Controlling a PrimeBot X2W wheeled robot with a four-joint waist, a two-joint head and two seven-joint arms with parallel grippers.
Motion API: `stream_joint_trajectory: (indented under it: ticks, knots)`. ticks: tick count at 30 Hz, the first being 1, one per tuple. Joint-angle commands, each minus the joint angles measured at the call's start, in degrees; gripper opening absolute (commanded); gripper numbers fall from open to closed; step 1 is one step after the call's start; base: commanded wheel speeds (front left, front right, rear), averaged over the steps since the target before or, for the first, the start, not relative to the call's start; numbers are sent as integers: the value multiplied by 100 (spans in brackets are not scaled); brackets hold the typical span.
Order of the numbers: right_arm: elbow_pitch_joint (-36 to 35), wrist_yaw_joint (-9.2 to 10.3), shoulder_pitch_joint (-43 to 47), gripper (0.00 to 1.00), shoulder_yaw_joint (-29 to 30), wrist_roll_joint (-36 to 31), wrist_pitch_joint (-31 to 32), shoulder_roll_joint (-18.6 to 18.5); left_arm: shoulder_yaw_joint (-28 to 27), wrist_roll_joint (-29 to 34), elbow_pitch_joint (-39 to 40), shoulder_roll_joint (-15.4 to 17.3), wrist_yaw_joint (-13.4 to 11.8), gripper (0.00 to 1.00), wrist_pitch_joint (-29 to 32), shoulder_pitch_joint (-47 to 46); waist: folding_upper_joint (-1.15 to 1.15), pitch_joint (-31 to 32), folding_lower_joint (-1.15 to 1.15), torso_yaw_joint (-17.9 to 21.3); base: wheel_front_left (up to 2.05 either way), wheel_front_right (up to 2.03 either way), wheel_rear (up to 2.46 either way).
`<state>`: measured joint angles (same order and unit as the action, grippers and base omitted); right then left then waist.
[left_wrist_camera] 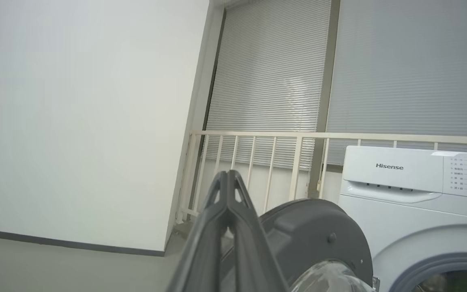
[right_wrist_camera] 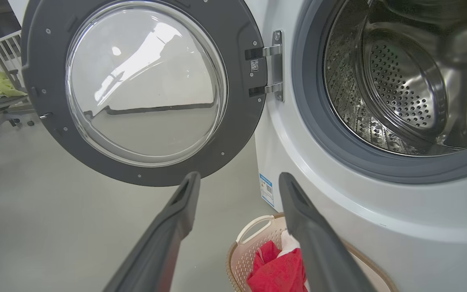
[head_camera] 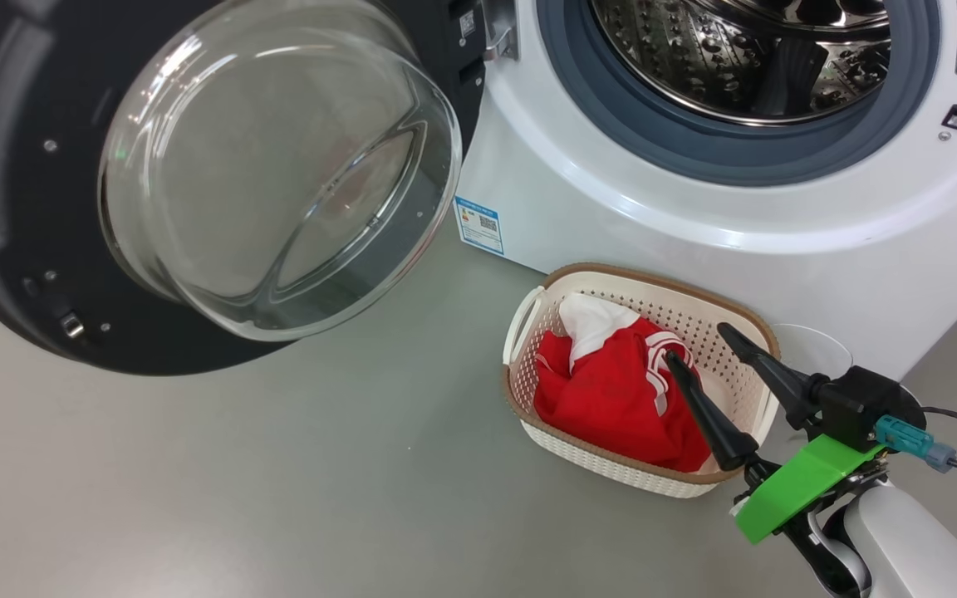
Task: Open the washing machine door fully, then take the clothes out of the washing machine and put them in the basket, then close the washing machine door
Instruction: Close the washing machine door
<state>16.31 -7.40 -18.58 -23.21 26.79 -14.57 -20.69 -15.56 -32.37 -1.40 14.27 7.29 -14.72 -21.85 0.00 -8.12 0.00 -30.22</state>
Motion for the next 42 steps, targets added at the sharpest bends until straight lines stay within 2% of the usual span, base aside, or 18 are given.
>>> stream_joint_trajectory:
  ticks: [1, 7, 10, 12, 14, 17, 21, 23, 27, 33, 42]
  knots:
    - [-167, -9, 73, 100, -77, -98, -43, -33, -275, -318, -145, 524, 17, 0, -28, -454, 0, -70, 0, 73, 0, 0, 0]
    - [-179, -9, -22, 100, -149, -153, -43, -31, -313, -2009, -1744, 1577, 18, 0, 78, -1641, 0, -309, 0, 274, 0, 0, 0]
    - [-163, -9, -98, 100, -177, -169, -43, -34, -241, -2675, -2672, 1981, 19, 0, 368, -2110, 0, -429, 0, 342, 0, 0, 0]
    - [-154, -9, -141, 100, -188, -177, -43, -47, -127, -3072, -3238, 2132, 19, 0, 754, -2371, 0, -486, 0, 371, 0, 0, 0]
    - [-145, -9, -175, 100, -196, -180, -43, -69, 9, -3247, -3731, 2327, 19, 0, 1043, -2563, 0, -541, 0, 395, 0, 0, 0]
    - [-132, -9, -204, 100, -200, -187, -43, -88, 96, -3687, -4345, 2416, 19, 0, 1663, -2884, 0, -600, 0, 417, 0, 0, 0]
    - [-118, -9, -252, 100, -256, -205, -43, -80, 315, -4074, -4978, 2544, 19, 0, 2798, -3136, 0, -665, 0, 465, 0, 0, 0]
    - [-116, -9, -283, 100, -288, -211, -43, -76, 502, -4084, -5116, 2625, 19, 0, 3211, -3149, 0, -701, 0, 493, 0, 0, 0]
    - [-103, -9, -306, 100, -299, -200, -43, -84, 683, -4322, -5166, 2584, 19, 0, 3903, -3086, 0, -727, 0, 506, 0, 0, 0]
    - [-100, -9, -322, 100, -323, -191, -43, -81, 796, -4602, -5077, 2575, 19, 0, 4504, -2855, 0, -741, 0, 557, 0, 0, 0]
    - [-91, -9, -282, 100, -287, -187, -43, -75, 863, -4919, -4749, 2538, 20, 0, 4987, -2629, 0, -683, 0, 581, 0, 0, 0]
